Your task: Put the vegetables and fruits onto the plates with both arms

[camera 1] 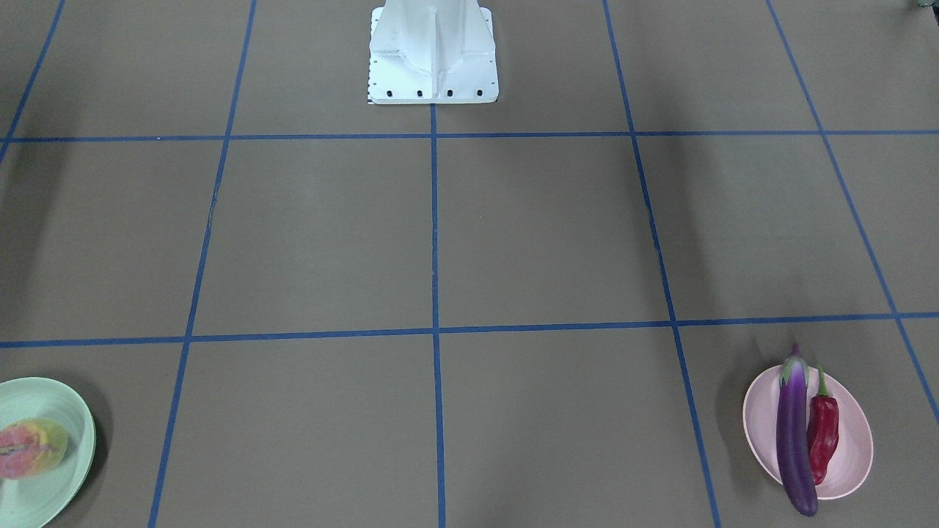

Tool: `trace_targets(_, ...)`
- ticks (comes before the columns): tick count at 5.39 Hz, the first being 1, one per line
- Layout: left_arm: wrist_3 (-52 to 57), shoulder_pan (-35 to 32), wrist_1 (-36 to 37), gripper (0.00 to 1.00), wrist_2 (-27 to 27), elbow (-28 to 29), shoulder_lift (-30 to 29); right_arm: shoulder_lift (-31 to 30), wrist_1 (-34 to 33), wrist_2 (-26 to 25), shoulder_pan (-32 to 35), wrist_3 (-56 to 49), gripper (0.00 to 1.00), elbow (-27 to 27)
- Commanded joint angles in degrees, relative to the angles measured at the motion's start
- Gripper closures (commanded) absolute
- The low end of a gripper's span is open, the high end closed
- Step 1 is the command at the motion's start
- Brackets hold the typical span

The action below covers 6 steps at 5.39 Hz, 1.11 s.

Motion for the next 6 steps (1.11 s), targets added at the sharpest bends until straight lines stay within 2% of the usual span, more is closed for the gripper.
trace_targets(1,-1.2,0.0,-0.3,0.00,0.1,-0.1,0.1,-0.2,0.1,-2.0,0.0,-0.4,0.00,2.0)
trace_targets(2,-1.2,0.0,-0.4,0.00,0.2,-0.6,0.1,-0.7,0.2,-3.0,0.1,-0.5,0.00,2.6)
trace_targets(4,-1.1,0.0,-0.4,0.00,0.4,-0.7,0.0,-2.5,4.4,-3.0,0.0,-0.2,0.00,1.7)
trace_targets(6,-1.1,0.0,-0.5,0.00,0.5,-0.7,-0.2,-2.8,4.5,-2.9,0.0,-0.2,0.00,1.7)
